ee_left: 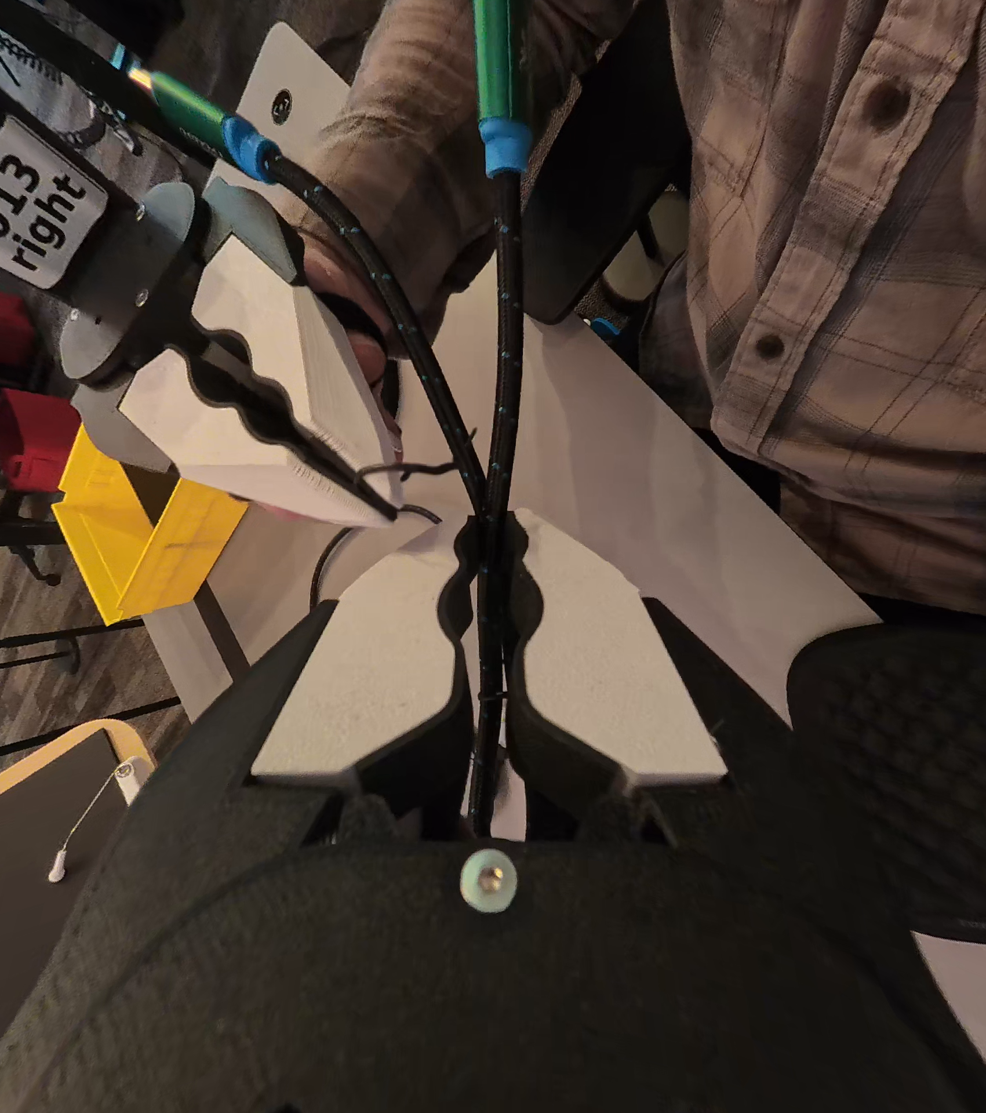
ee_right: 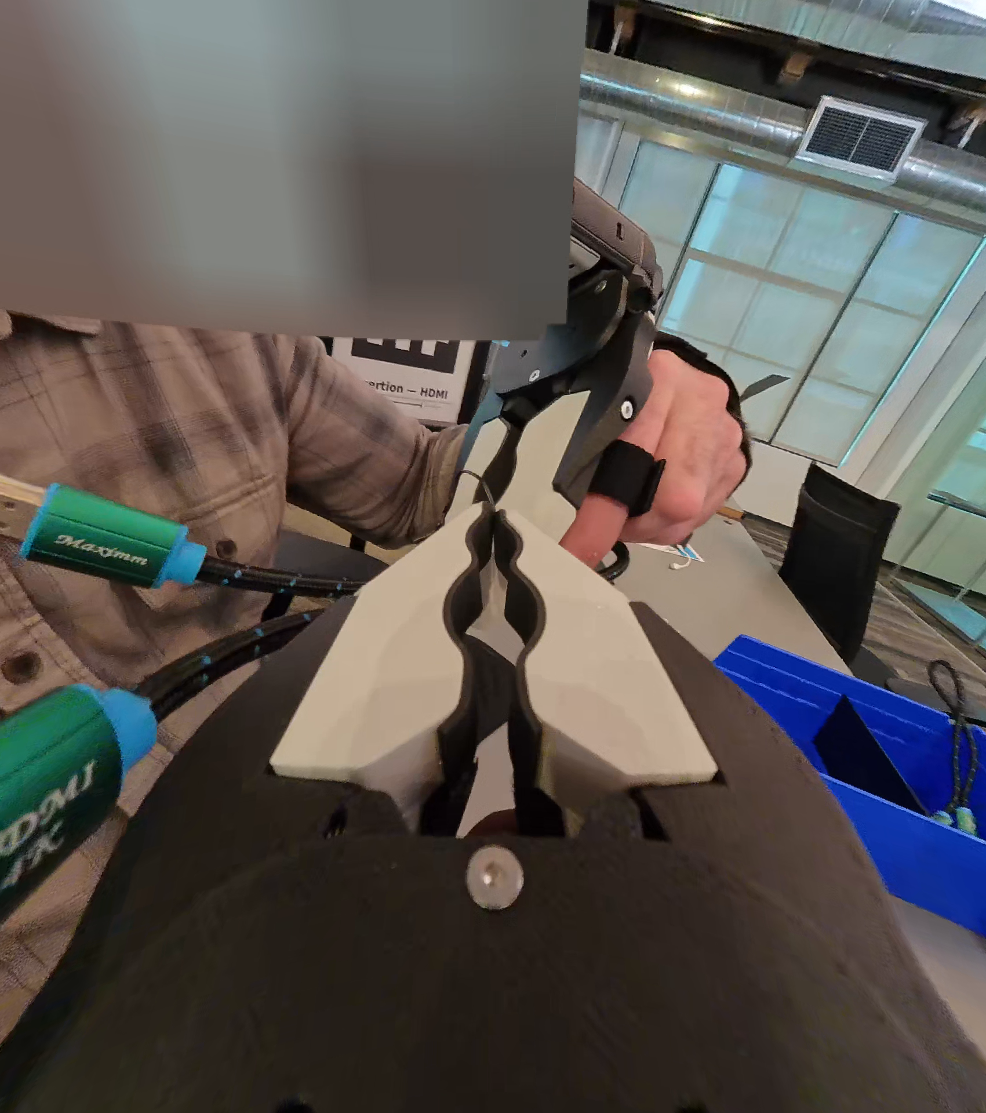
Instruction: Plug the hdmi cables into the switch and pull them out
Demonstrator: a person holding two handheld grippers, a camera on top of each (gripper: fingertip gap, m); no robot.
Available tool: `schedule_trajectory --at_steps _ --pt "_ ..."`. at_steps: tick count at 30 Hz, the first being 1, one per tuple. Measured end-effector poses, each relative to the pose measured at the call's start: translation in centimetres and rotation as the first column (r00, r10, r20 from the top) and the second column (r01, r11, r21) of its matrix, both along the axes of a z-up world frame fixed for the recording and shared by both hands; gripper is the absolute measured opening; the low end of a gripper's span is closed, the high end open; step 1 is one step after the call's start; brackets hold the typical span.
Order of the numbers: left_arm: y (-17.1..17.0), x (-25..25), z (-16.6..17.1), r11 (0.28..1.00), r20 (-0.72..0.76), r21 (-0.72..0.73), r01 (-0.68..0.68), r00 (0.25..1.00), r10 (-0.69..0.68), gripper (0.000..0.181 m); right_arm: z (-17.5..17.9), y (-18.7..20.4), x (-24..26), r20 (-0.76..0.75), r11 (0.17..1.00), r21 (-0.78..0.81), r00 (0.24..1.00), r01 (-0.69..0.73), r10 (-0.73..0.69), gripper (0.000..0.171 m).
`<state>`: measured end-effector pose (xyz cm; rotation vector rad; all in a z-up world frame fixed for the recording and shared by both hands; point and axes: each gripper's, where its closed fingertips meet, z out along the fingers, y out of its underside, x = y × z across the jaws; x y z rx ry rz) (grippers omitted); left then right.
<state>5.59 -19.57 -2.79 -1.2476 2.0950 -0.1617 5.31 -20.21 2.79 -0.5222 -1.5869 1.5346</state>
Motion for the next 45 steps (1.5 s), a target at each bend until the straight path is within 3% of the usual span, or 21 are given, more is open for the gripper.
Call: schedule_trajectory --at_steps 6,14,30,39,45 --pt "0.1 0.1 0.0 0.999 -0.020 -0.045 0.010 1.000 -0.011 0.007 -1.1 -0.3 -0.5 0.003 0.975 0.210 0.997 0.078 -0.081 0.000" --pt "-0.1 0.3 0.3 0.988 -0.038 -0.149 0.030 0.999 -0.036 0.007 -1.8 -0.5 -0.4 -0.007 0.872 0.475 0.992 0.115 -0.126 0.000" --pt "0.5 1.0 0.4 0.970 -0.087 -0.242 0.032 0.995 -0.055 0.007 -1.4 0.7 1.1 0.018 0.801 0.589 0.989 0.107 -0.145 0.000" --pt "0.8 1.2 0.4 0.968 -0.094 -0.248 0.036 0.994 -0.061 0.007 0.6 0.4 1.7 -0.021 0.882 0.464 0.997 0.081 -0.081 0.000" --pt "1.2 0.9 0.3 0.958 -0.107 -0.287 0.025 0.993 -0.058 0.007 -1.6 0.0 0.9 0.007 0.824 0.560 0.994 0.083 -0.105 0.000"
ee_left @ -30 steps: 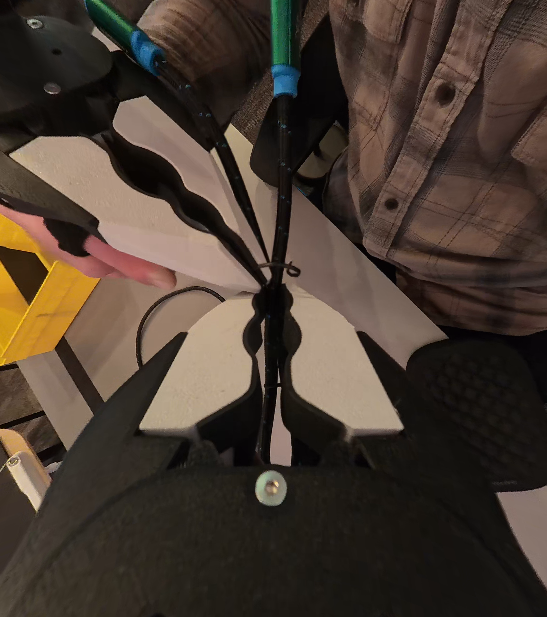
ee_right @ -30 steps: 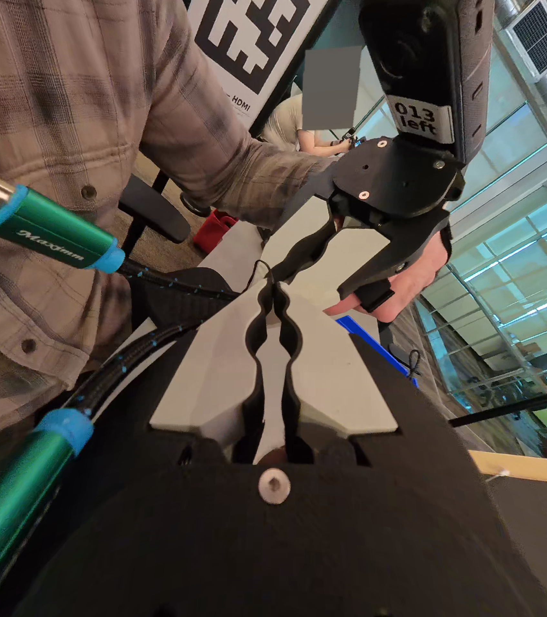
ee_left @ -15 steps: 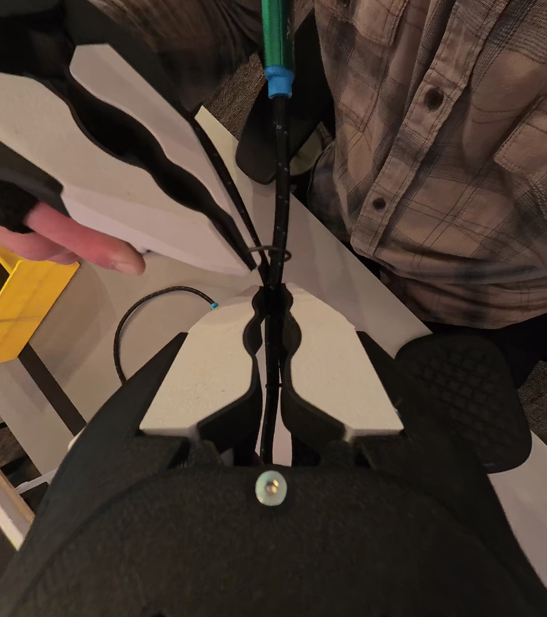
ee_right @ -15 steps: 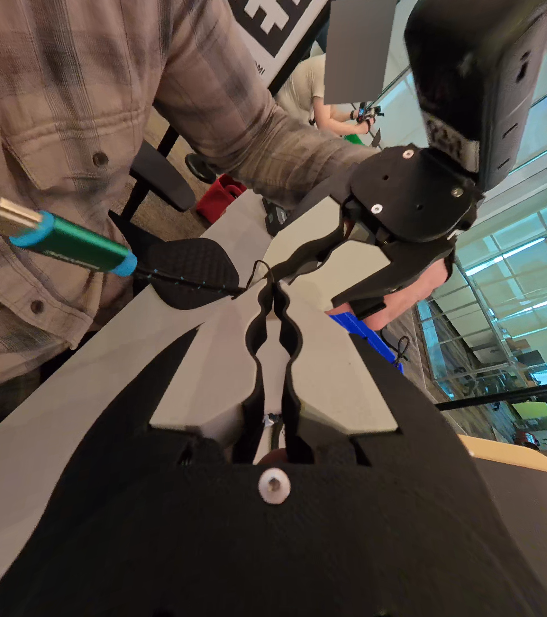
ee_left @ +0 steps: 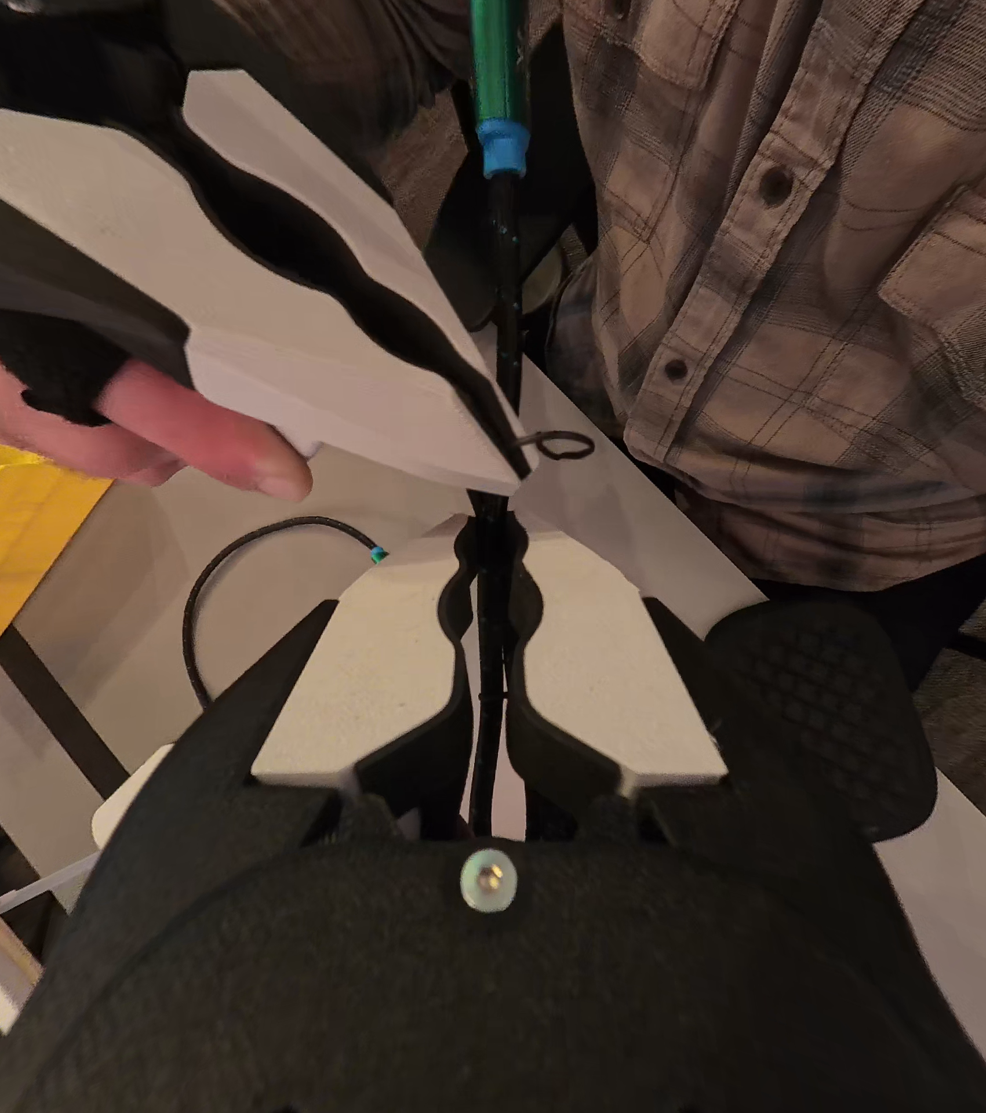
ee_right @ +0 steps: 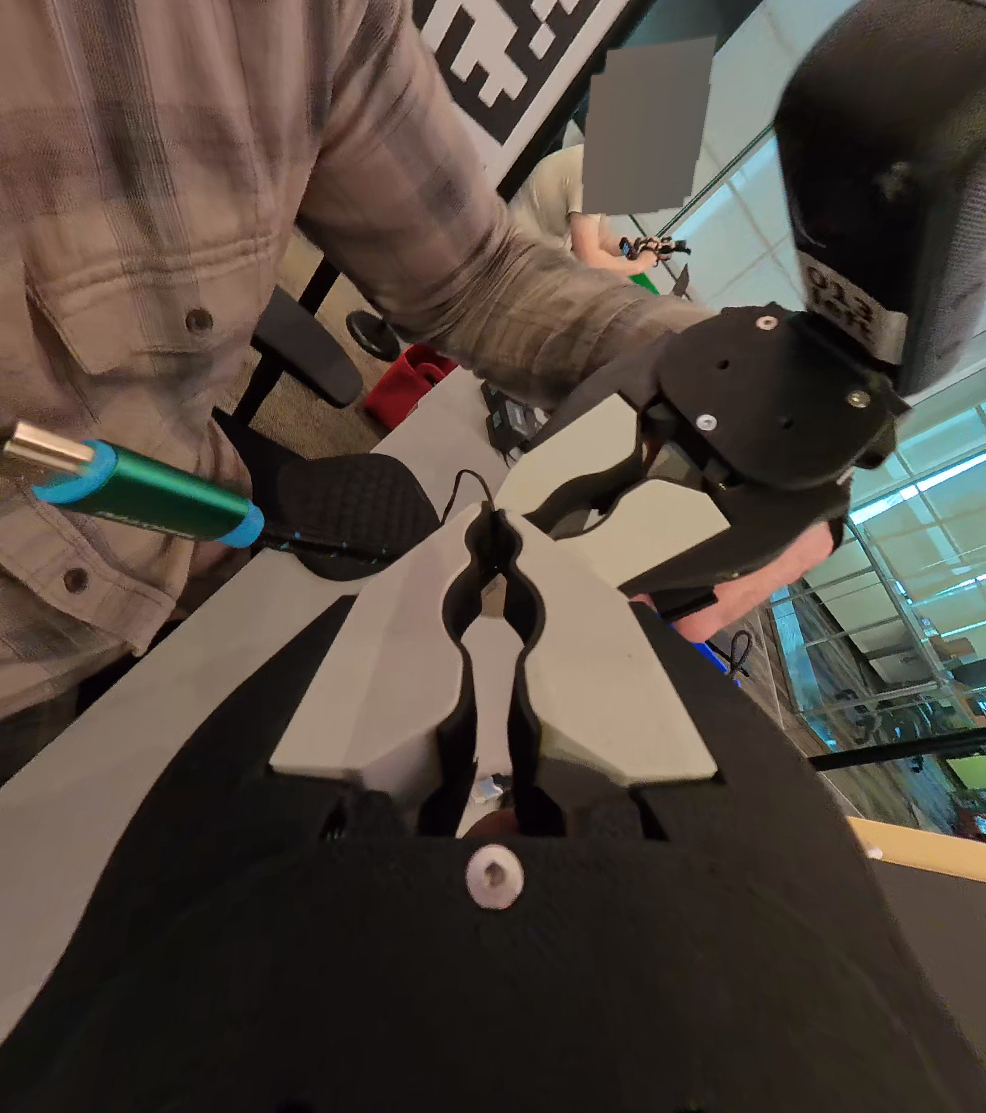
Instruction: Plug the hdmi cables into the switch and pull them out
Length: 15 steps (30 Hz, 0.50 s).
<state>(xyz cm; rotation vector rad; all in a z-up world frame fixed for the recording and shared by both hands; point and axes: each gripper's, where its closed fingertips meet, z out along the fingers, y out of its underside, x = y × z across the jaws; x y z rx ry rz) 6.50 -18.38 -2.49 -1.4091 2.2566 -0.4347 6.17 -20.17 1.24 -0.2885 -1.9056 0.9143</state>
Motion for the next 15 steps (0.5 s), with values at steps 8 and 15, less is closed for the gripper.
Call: schedule_trajectory --at_steps 8,15 --pt "0.3 -0.2 -0.9 0.999 -0.054 -0.037 -0.001 0.999 -0.001 0.007 -1.2 1.0 -0.2 0.054 0.970 0.238 0.996 0.051 -0.066 0.000" --pt "0.7 0.1 -0.4 0.999 -0.042 -0.036 0.004 0.999 -0.006 0.007 -2.1 1.8 0.3 0.149 0.955 0.294 0.985 0.039 -0.086 0.000"
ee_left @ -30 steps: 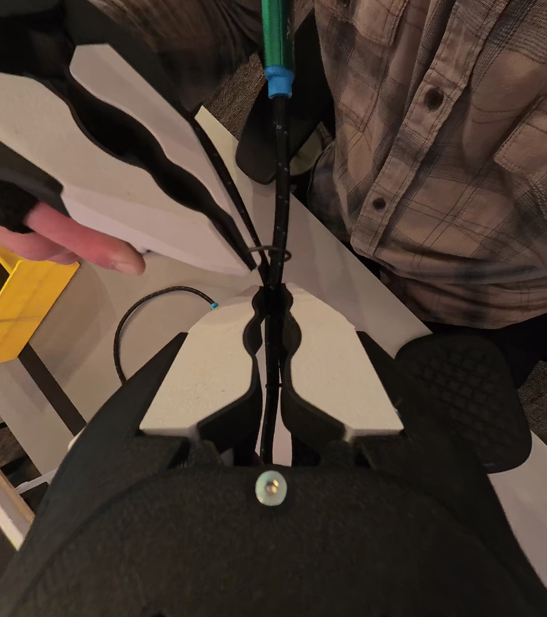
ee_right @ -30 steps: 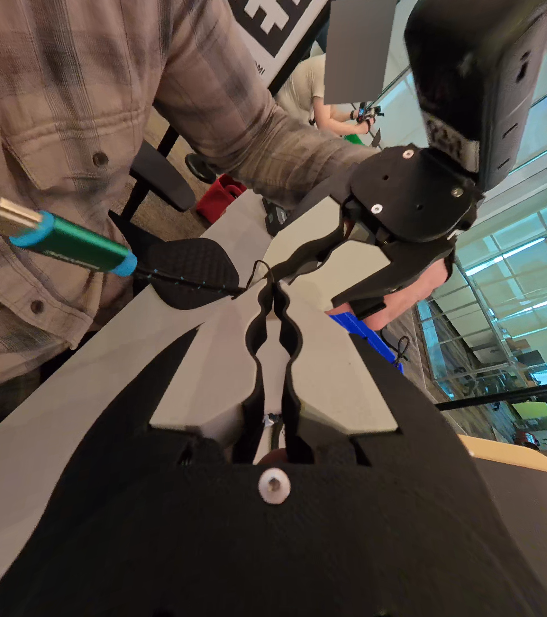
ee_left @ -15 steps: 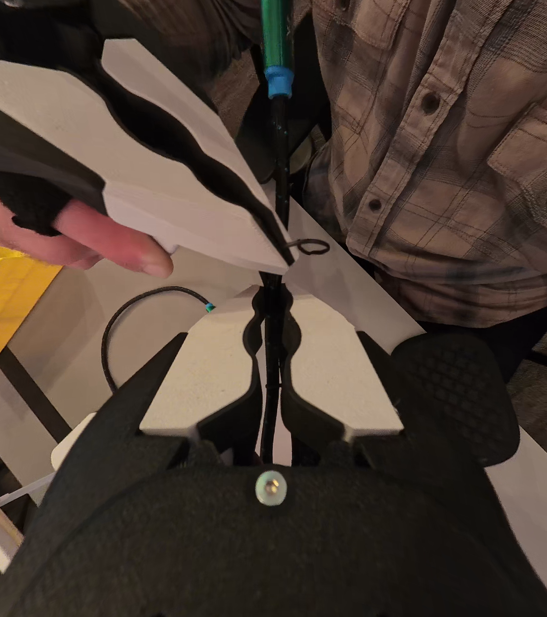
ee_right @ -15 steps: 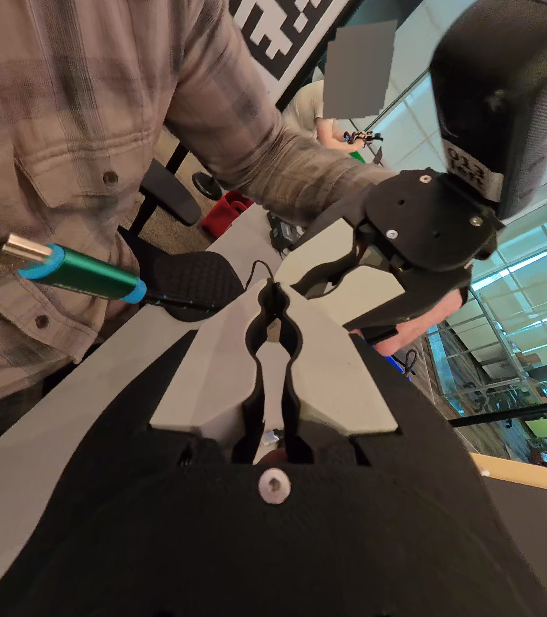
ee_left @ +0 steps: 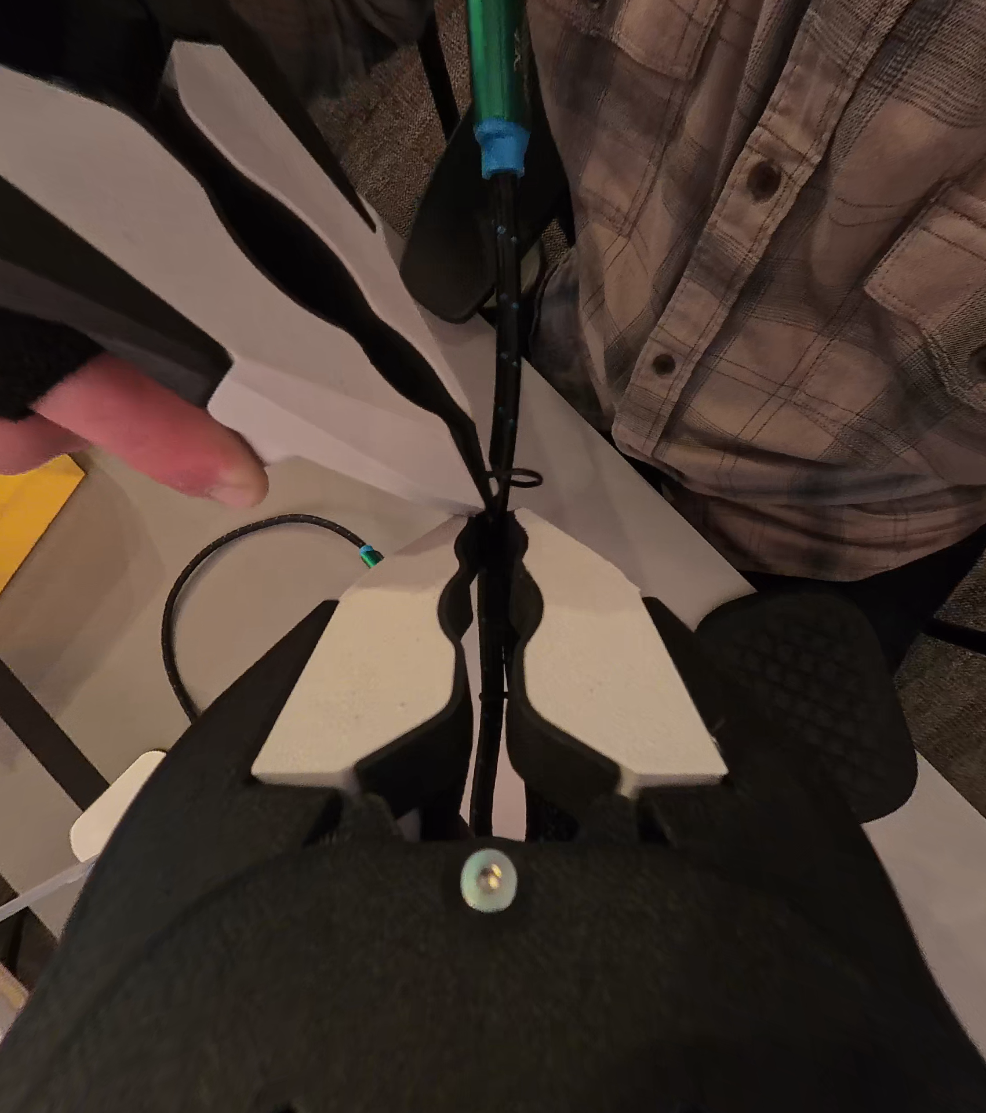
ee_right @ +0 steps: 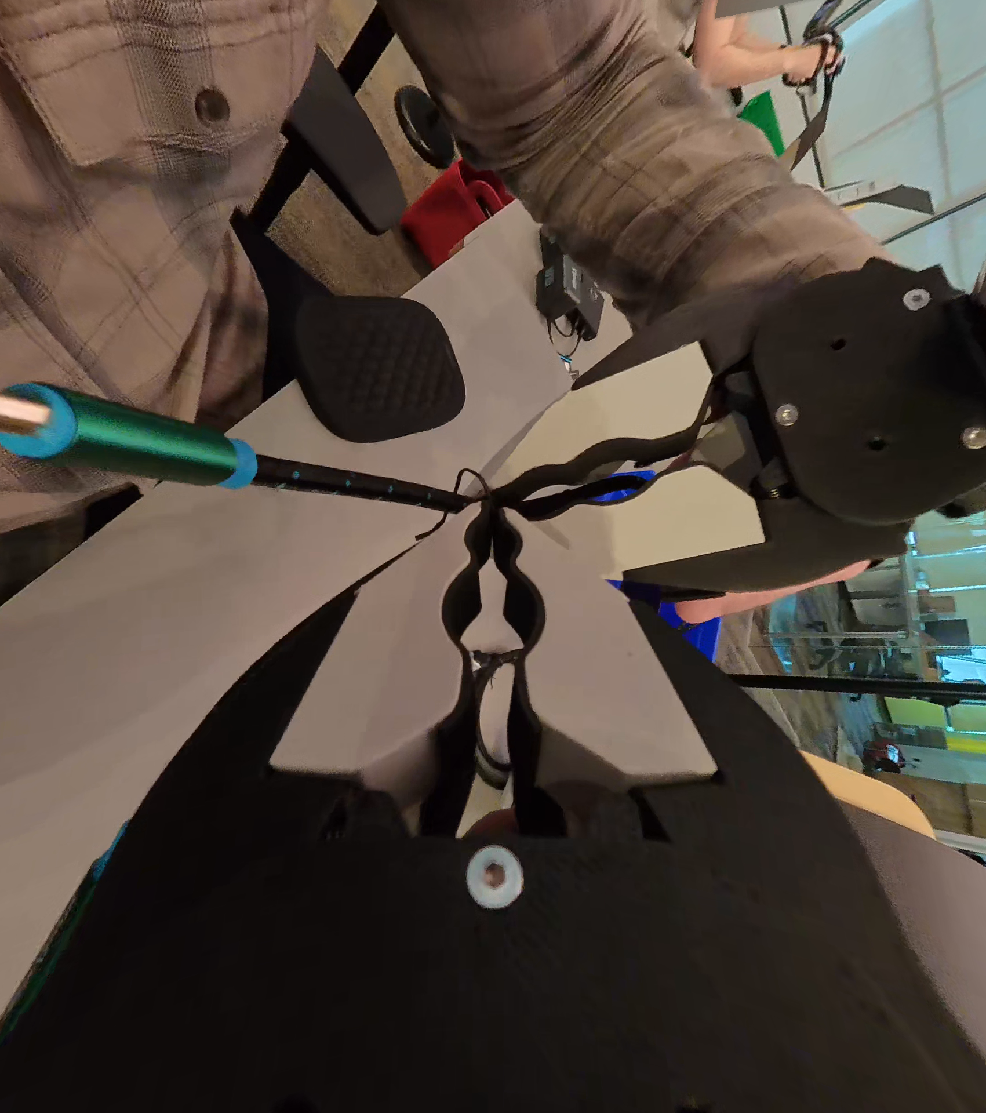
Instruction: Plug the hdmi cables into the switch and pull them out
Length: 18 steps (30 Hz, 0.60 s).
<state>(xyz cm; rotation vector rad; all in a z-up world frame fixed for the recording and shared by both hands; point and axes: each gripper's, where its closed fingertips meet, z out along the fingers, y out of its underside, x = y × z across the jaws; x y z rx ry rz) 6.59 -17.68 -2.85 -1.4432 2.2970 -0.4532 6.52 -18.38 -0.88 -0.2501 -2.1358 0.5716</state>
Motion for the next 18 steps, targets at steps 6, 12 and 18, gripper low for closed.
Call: schedule_trajectory --at_steps 6,12,18 --pt "-0.1 0.1 0.3 1.000 0.023 -0.007 0.000 1.000 0.000 0.007 -0.2 0.5 0.3 0.043 0.992 -0.125 0.999 0.000 0.005 0.000" --pt "-0.1 0.2 0.4 1.000 0.024 -0.008 -0.003 1.000 0.003 0.007 -0.2 0.7 0.2 0.040 0.964 -0.264 0.999 -0.014 0.025 0.000" --pt "-0.1 0.4 0.4 1.000 0.021 -0.004 -0.003 1.000 0.003 0.007 -0.1 1.1 0.5 0.077 0.940 -0.340 0.996 -0.015 0.043 0.005"
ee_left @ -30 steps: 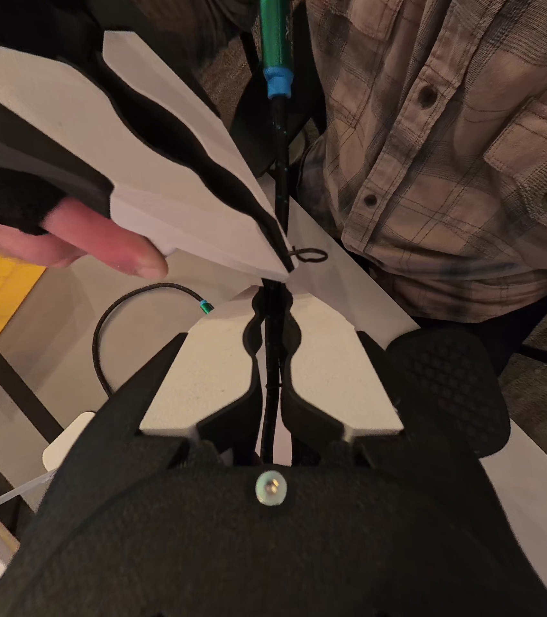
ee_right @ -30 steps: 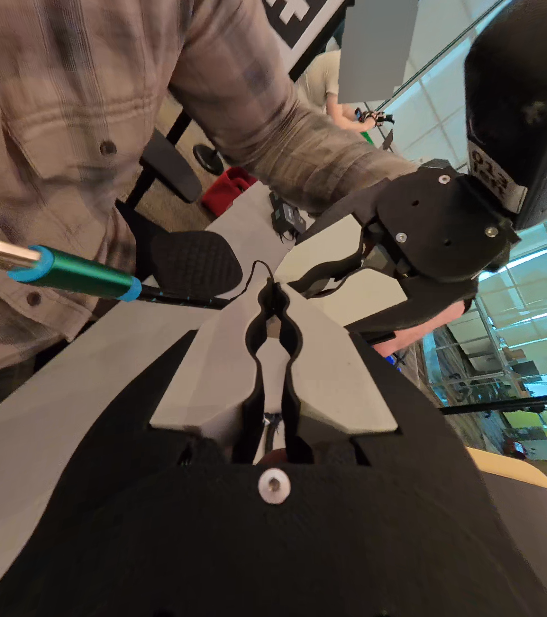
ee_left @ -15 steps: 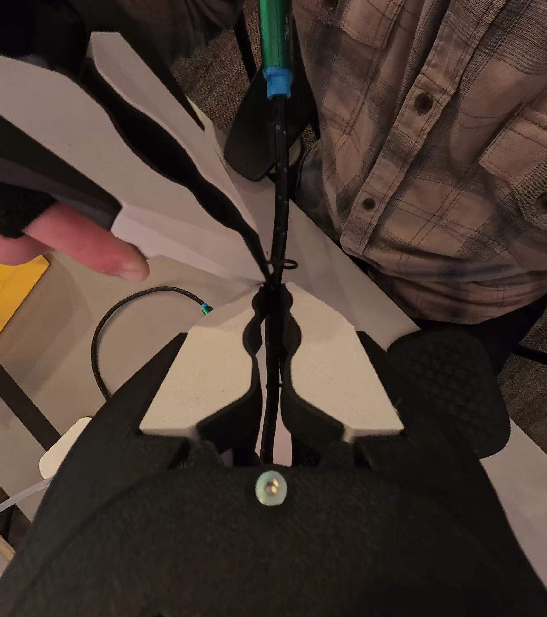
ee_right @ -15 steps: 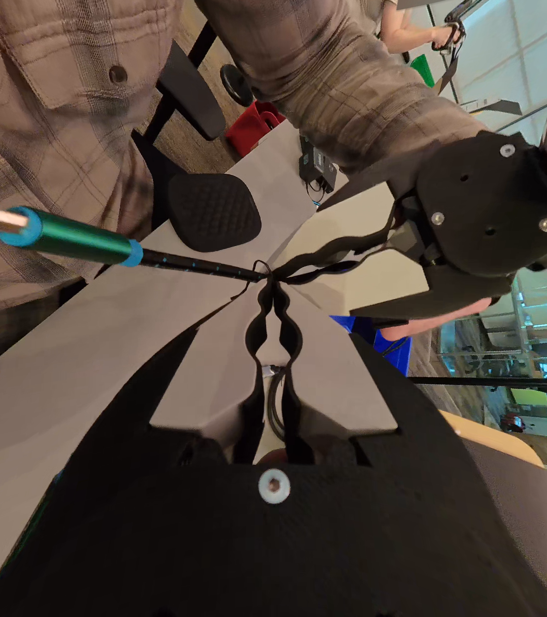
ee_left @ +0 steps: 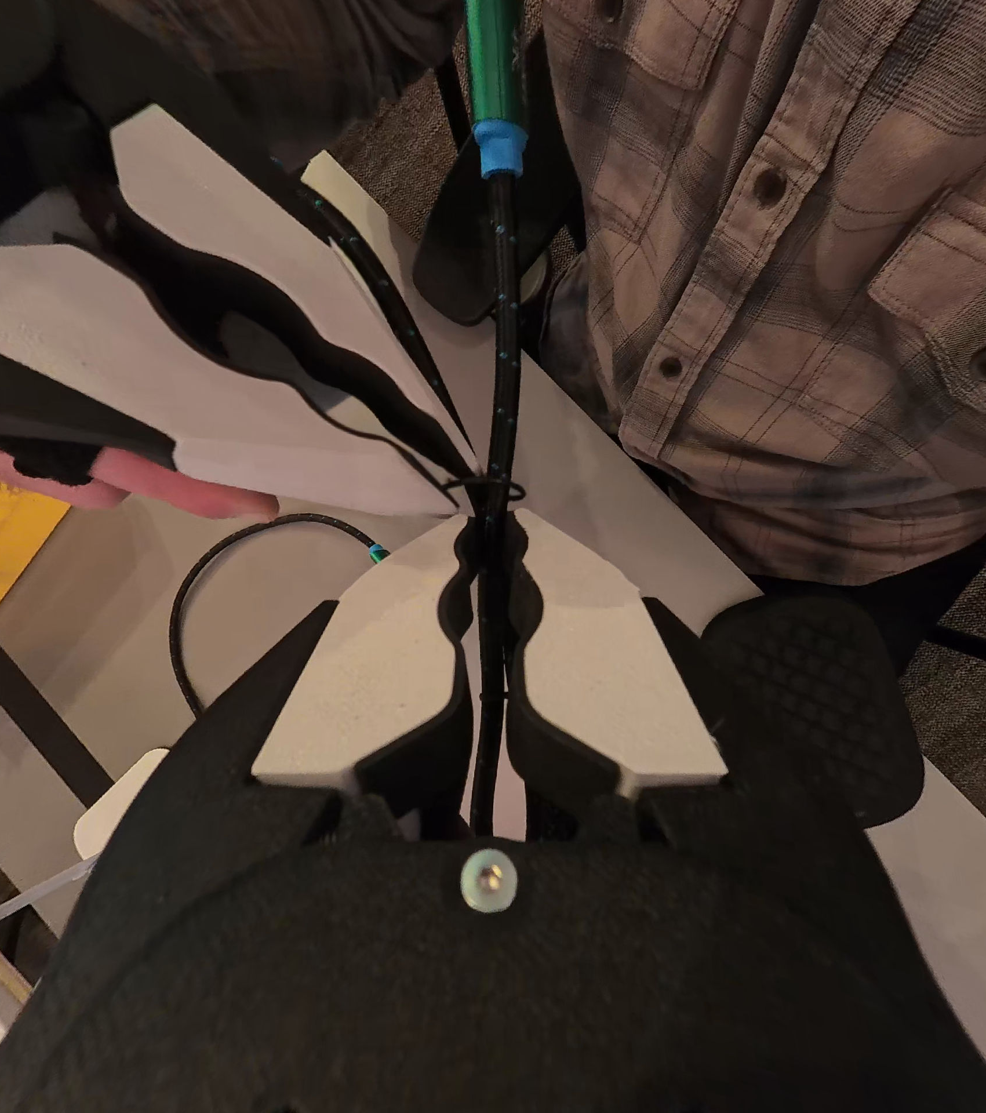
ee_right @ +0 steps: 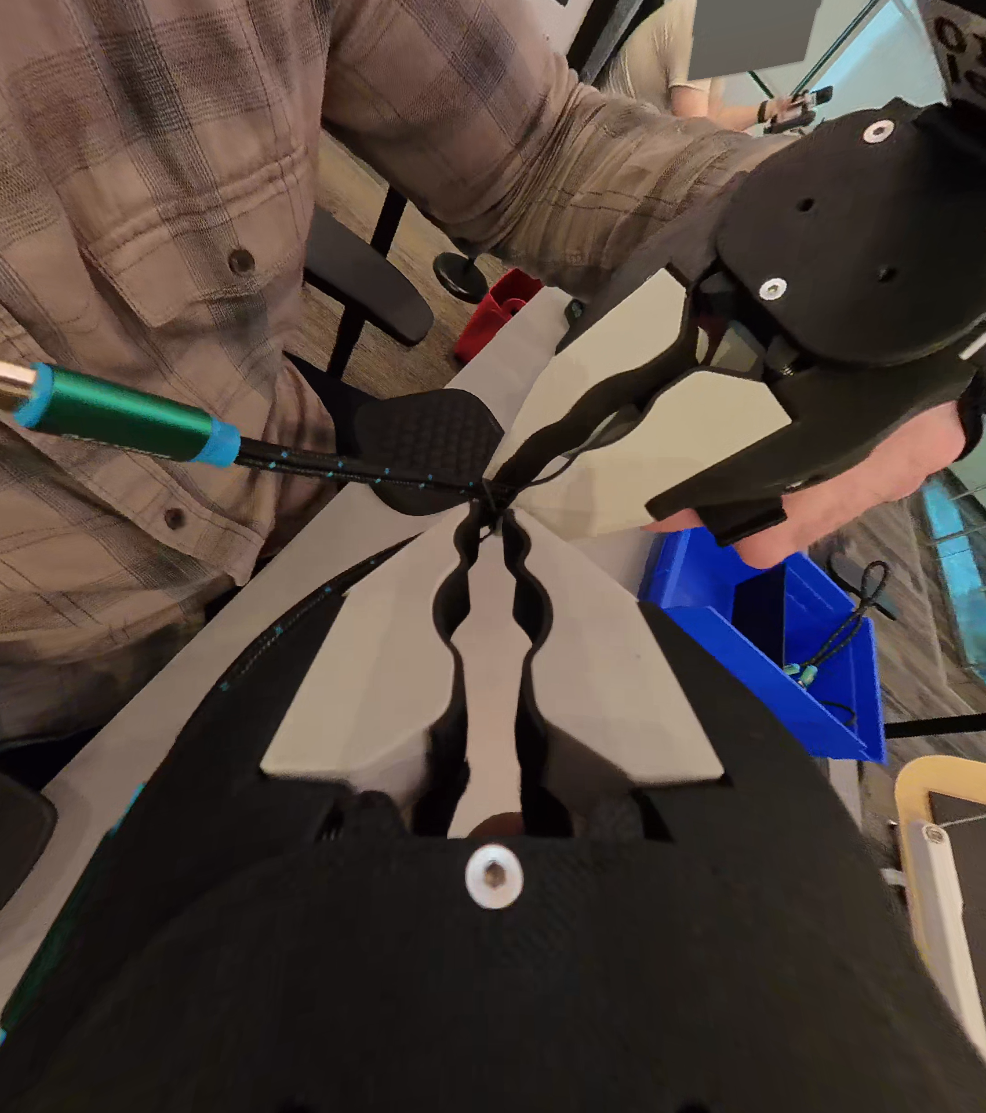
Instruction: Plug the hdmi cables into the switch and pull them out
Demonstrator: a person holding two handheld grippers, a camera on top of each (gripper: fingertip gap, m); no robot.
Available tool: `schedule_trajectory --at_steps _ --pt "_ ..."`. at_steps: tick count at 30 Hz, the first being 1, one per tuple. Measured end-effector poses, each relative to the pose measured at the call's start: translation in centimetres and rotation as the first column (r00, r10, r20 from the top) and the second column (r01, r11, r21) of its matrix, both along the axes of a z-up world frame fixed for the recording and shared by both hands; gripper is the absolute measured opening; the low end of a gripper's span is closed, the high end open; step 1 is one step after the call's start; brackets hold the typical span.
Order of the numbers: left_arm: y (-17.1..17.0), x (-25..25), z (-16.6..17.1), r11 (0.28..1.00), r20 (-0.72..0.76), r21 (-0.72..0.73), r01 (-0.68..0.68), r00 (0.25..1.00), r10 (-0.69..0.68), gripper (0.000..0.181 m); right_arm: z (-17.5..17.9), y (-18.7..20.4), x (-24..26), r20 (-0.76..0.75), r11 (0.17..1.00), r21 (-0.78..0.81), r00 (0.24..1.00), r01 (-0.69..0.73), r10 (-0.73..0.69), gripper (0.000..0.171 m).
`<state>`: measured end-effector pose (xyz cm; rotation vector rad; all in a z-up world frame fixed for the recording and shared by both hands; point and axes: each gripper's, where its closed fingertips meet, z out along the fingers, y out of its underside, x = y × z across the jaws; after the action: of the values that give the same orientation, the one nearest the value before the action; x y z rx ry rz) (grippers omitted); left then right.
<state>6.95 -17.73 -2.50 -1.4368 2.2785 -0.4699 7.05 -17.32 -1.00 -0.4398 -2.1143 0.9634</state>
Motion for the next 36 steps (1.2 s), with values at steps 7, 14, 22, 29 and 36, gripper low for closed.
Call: schedule_trajectory --at_steps 7,14,22,29,36 --pt "0.2 0.2 -0.1 1.000 0.001 0.000 0.006 1.000 -0.006 0.007 0.2 0.2 0.6 0.067 0.991 -0.128 0.996 -0.046 0.055 0.015" --pt "1.1 -0.4 0.5 1.000 0.018 0.011 -0.028 0.999 0.028 0.007 2.8 5.1 1.4 -0.074 0.916 -0.393 0.990 0.085 -0.123 0.030" --pt "3.1 -1.6 1.8 0.993 0.008 0.059 -0.099 0.995 0.098 0.007 -0.8 11.8 0.8 -0.040 0.672 -0.643 0.859 0.369 -0.510 0.031" --pt "4.9 -2.4 3.5 0.982 0.008 0.066 -0.178 0.984 0.178 0.007 -2.0 13.1 1.1 -0.061 0.437 -0.847 0.762 0.302 -0.645 0.033" --pt "7.9 -2.8 4.9 0.958 0.000 0.086 -0.274 0.961 0.275 0.007 -1.8 9.5 -0.8 -0.121 0.503 -0.829 0.801 0.244 -0.587 0.068"
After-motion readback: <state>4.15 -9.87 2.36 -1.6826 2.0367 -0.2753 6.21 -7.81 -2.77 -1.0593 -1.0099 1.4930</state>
